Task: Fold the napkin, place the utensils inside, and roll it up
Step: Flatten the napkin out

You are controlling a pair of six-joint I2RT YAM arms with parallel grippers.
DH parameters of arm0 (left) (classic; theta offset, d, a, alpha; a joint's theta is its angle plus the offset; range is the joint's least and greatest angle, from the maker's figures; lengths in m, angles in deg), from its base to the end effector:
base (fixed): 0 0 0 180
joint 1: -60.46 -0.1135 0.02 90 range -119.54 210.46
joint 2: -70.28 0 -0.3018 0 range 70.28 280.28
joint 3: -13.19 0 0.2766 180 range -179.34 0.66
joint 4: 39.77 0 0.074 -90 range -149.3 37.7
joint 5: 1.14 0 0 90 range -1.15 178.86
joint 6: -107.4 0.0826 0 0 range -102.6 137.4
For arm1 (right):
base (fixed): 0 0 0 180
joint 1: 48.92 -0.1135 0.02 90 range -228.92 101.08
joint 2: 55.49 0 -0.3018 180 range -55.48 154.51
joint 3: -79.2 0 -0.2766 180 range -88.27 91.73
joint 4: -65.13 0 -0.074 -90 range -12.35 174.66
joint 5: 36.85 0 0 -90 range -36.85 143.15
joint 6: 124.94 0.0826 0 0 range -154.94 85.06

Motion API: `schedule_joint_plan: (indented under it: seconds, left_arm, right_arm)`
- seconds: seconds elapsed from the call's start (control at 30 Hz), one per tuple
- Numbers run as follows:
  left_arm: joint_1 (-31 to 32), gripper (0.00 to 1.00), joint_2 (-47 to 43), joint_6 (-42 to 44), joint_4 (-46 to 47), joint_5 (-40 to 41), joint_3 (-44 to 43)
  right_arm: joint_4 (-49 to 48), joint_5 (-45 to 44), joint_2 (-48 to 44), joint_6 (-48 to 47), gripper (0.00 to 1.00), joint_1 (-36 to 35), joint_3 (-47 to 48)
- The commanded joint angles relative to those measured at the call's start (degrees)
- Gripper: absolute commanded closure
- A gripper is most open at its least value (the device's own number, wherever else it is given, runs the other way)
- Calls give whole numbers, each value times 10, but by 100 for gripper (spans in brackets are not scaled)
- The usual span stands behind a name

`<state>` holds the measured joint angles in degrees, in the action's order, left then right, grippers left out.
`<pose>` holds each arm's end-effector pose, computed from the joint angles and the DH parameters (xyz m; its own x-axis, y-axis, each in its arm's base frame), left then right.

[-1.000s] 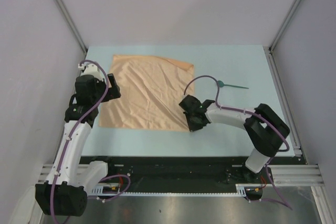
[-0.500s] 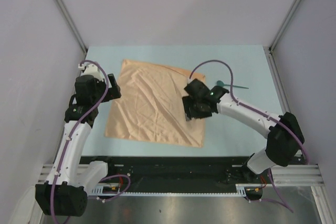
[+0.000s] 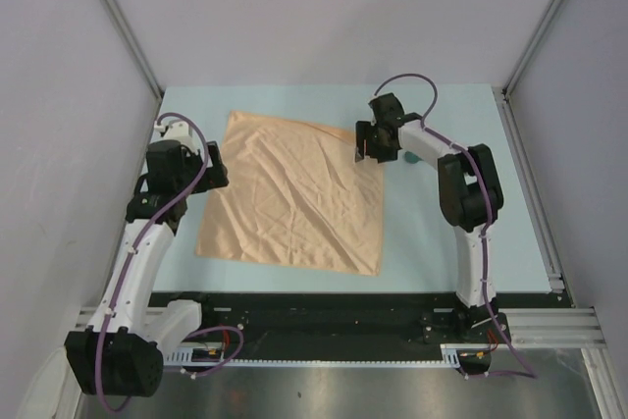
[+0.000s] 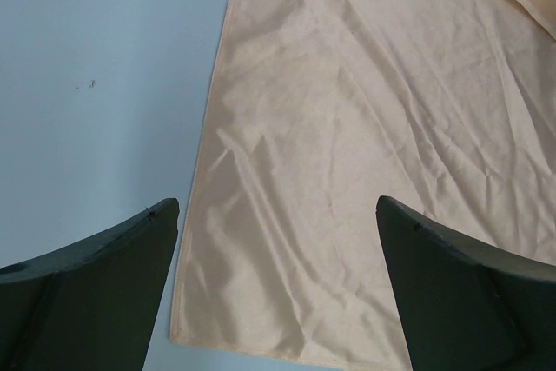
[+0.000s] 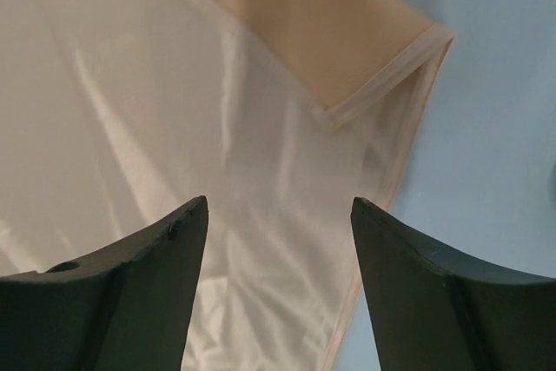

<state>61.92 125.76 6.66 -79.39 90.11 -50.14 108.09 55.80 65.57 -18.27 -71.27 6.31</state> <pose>0.2561 -0.0047 0.3175 -0.5184 -0.1732 -0.8374 -0.0913 0.9849 -0.1471 0.4884 0.2049 0.1742 -0.8580 -0.0429 -0.5119 -0.1640 0.9673 0.1937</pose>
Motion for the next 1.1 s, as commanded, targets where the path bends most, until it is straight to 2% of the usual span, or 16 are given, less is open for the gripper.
schedule_joint_plan:
  seconds: [0.0,0.33,0.5,0.83,0.97,1.07]
  left_arm:
    - [-4,0,7,16,17,0,3]
    - [-4,0,24,17,16,2,3]
    - [-4,0,29,18,15,1,2]
    - [-4,0,33,18,15,-8,4]
    - [-4,0,30,17,17,-8,5]
    - [10,3,14,25,40,-52,16]
  right_arm:
    - [-66,52,28,11,29,27,36]
    - [-165,111,80,72,37,53,37]
    - [-185,139,109,90,36,63,55]
    - [-368,145,123,144,32,100,66]
    - [-370,166,103,130,32,114,100]
    - [-341,162,53,101,32,121,104]
